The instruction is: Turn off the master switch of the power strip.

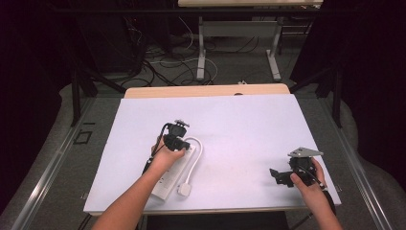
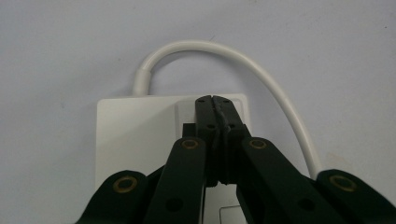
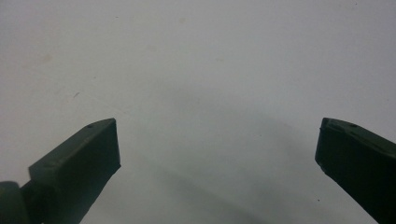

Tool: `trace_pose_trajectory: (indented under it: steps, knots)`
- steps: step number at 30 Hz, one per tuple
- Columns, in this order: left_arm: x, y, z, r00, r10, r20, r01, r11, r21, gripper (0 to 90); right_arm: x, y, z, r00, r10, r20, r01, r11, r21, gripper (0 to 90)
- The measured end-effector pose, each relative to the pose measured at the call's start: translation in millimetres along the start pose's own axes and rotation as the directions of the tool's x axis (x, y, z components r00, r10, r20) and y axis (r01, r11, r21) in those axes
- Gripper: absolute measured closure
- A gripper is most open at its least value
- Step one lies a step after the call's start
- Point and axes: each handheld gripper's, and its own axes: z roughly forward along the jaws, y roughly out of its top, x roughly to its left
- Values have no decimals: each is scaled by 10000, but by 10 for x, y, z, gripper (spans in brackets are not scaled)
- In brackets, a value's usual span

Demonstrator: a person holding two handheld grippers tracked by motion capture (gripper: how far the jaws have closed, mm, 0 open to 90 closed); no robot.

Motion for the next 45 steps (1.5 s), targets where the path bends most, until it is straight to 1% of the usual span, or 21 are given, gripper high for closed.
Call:
trace_pose_trajectory:
  steps: [1, 2, 3, 4, 6, 8, 9, 10, 11, 12, 17, 20, 26, 30, 31, 32, 36, 39, 41, 42, 45]
  knots:
    - [-15, -4, 8, 10000, 11, -96, -10, 10000, 21, 900, 4, 1, -2, 10000, -1, 17, 1, 10000, 28, 0]
    - [-39, 3, 8, 9995, 190, -264, -188, 9998, 75, 900, 7, 1, 2, 10000, 23, -31, -23, 10000, 27, 0]
    - [-57, 7, 10, 9990, 240, -390, -236, 9997, 104, 900, 10, 2, 2, 10000, 31, -29, -31, 10000, 30, 0]
    - [-77, 10, 15, 9976, 413, -551, -410, 9991, 54, 900, 12, 2, 3, 10000, 19, -27, -18, 10000, 20, 0]
    - [-72, 12, 9, 9980, 377, -509, -375, 9993, 48, 900, 12, 4, -1, 10000, 6, -31, -6, 10000, 4, 0]
    - [-46, 14, -1, 9994, 146, -323, -145, 9999, 55, 900, 7, 4, -2, 10000, -14, -65, 14, 10000, -27, 0]
    - [-30, 17, -14, 9997, 109, -225, -113, 9998, -171, 900, 2, 3, -3, 10000, -26, -37, 25, 10000, -27, 0]
    - [-18, 24, -19, 9998, 111, -183, -111, 9999, -20, 900, -3, 3, -5, 10000, -18, -6, 18, 10000, -27, 0]
    - [-9, 21, -17, 9999, 46, -92, -47, 10000, -60, 900, -3, 3, -6, 10000, 44, 55, -44, 10000, -29, 0]
    - [-10, 20, -13, 10000, -77, -59, 76, 9999, -109, 900, -8, 0, -4, 10000, 58, -14, -58, 10000, -27, 0]
    - [-9, 28, -4, 9998, -148, -92, 147, 9997, -172, 900, -14, -6, 1, 10000, 30, -28, -30, 10000, -3, 0]
    - [-6, 30, -3, 9999, -125, -110, 123, 9998, -180, 900, -14, -5, -10, 9999, 137, 10, -137, 9999, 12, 0]
    - [6, 23, -5, 9999, -112, -104, 109, 9996, -247, 900, -22, -6, -10, 9999, 152, 38, -152, 9999, 3, 0]
    - [-2, 14, -9, 9998, -170, -128, 167, 9995, -269, 900, -17, -2, -18, 10000, 58, 52, -57, 10000, -62, 0]
    - [0, 10, -3, 9998, -146, -117, 142, 9992, -384, 900, -17, 0, -23, 10000, 66, 14, -66, 9999, -85, 0]
    - [3, 8, -9, 9998, -137, -127, 132, 9992, -380, 900, -16, -1, -26, 9999, 107, 17, -107, 9999, -76, 0]
    - [10, -6, -25, 9995, -291, -148, 279, 9971, -714, 900, -19, -13, -21, 9998, 177, 43, -176, 9998, -12, 0]
    - [15, -20, -40, 9995, -275, -164, 258, 9953, -935, 900, -23, -14, -27, 9999, 109, 84, -109, 9999, -34, 0]
    - [15, -30, -45, 9997, -217, -142, 199, 9932, -1146, 900, -23, -14, -27, 9999, 115, 43, -115, 9999, -50, 0]
    - [7, -36, -53, 9995, -286, -164, 264, 9922, -1218, 900, -24, -15, -27, 9999, 128, 42, -127, 9999, -49, 0]
    - [7, -46, -83, 9995, -278, -160, 248, 9860, -1646, 891, -23, -16, -25, 9999, 129, 37, -128, 9999, -38, 0]
